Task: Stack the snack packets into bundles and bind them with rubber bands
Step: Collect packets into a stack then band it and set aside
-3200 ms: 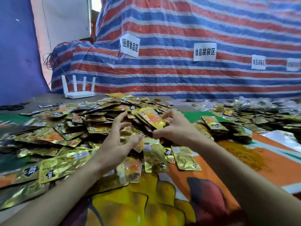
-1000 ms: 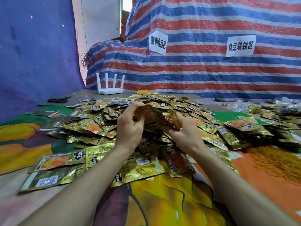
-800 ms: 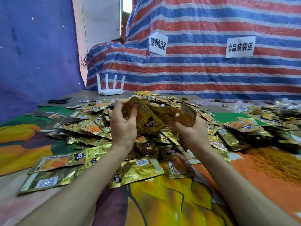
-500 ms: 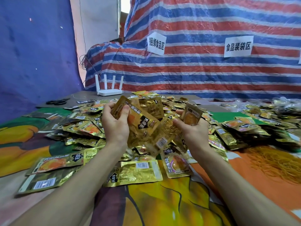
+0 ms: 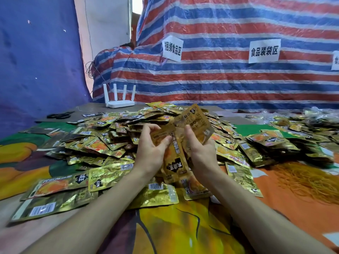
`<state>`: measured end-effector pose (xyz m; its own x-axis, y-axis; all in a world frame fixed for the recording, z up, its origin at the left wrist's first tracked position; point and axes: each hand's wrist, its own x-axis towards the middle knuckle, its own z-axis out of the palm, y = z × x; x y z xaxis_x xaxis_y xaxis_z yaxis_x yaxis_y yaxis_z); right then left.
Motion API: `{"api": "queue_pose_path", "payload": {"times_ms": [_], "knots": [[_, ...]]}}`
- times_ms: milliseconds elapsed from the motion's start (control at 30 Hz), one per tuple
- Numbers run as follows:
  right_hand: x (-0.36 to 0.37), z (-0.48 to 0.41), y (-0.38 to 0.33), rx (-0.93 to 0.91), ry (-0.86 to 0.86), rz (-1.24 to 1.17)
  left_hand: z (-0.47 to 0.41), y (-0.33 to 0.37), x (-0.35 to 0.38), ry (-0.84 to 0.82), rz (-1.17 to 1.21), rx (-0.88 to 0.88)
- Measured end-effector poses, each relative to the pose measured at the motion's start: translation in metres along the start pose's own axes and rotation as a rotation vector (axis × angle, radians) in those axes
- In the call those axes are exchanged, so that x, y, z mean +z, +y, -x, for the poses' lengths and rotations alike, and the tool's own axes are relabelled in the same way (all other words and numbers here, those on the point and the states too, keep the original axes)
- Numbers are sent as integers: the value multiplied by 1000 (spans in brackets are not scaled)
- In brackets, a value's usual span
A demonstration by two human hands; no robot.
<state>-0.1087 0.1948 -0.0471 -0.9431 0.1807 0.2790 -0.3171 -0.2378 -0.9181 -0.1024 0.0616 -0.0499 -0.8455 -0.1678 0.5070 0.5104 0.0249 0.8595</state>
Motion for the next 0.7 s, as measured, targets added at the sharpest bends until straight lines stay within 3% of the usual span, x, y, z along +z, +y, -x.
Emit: {"api": "queue_pose_path", "payload": {"times_ms": [267,467,700], "knots": [[-6,0,-6,-139,21,-28,6,-1,-1,-229,-119,71],[-12,-1,-11,-246,-10,3,7,-3,-2,-141,-315,22],[-18,-1,-21,-271,-117,-38,9,3,-6,-139,-319,-43]]}}
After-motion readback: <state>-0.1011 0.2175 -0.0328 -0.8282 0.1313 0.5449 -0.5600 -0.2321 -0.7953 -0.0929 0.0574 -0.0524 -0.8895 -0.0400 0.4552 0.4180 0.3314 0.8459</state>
